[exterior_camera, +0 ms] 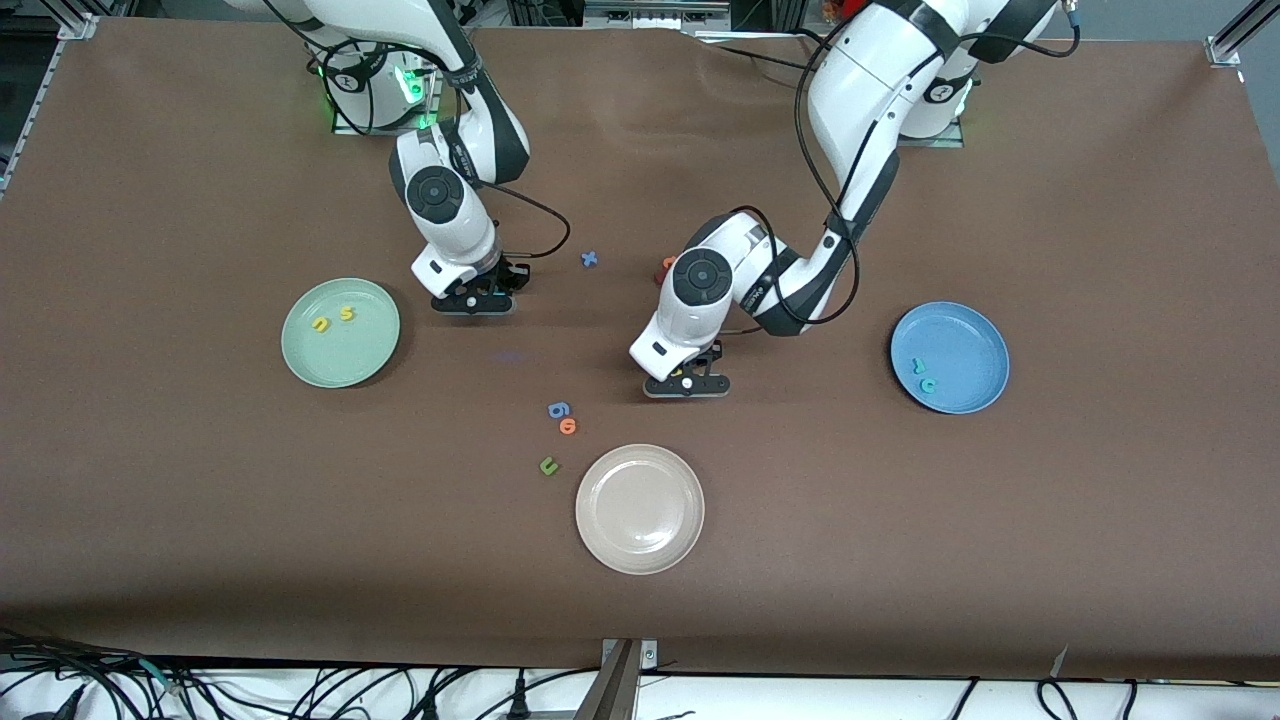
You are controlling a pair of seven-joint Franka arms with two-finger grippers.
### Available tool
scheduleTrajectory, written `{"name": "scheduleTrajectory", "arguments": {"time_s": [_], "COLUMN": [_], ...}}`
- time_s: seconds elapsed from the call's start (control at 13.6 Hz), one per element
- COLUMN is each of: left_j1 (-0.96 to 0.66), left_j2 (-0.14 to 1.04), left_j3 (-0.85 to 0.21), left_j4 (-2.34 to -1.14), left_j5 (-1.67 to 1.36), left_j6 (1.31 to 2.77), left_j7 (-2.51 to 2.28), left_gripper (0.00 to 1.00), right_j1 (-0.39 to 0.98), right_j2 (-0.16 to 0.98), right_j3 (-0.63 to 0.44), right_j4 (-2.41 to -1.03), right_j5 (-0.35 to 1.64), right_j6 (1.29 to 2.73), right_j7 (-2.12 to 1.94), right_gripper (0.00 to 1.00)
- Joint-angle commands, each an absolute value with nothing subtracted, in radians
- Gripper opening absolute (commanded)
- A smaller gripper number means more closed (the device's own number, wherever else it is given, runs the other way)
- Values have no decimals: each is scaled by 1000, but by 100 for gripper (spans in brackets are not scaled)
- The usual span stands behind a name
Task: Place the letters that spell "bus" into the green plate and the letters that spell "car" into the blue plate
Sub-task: 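Grasp teal q with the right gripper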
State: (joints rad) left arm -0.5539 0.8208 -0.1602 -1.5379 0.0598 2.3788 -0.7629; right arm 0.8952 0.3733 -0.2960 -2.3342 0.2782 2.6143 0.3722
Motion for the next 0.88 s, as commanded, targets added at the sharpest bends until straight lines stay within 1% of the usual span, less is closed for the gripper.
{"name": "scheduleTrajectory", "arguments": {"time_s": [0.0, 0.07, 0.22, 0.29, 0.44, 0.66, 0.81], "left_j1": [-532, -526, -489, -483, -445, -362, -309], "left_j2": [813, 795, 752, 726, 655, 548, 474], "left_j3": [-164, -164, -170, -170, -173, -178, -178], "left_j4": [-1513, -1516, -1534, -1558, -1638, -1776, -1862], "left_j5": [94, 92, 92, 91, 92, 92, 92], "left_j6": [2320, 2278, 2217, 2188, 2180, 2184, 2191], "left_j7": [-718, -691, -629, -594, -531, -381, -261], "left_gripper": [13, 13, 13, 13, 13, 13, 13], "right_j1": [894, 894, 894, 894, 894, 894, 888], "right_j2": [339, 325, 270, 240, 203, 198, 231], "right_j3": [-317, -334, -398, -432, -513, -645, -707], "right_j4": [-2339, -2336, -2315, -2303, -2287, -2286, -2284], "right_j5": [298, 298, 290, 282, 282, 268, 240], "right_j6": [2592, 2564, 2444, 2394, 2311, 2284, 2289], "right_j7": [365, 365, 356, 345, 267, 112, 52], "right_gripper": [0, 0, 0, 0, 0, 0, 0]}}
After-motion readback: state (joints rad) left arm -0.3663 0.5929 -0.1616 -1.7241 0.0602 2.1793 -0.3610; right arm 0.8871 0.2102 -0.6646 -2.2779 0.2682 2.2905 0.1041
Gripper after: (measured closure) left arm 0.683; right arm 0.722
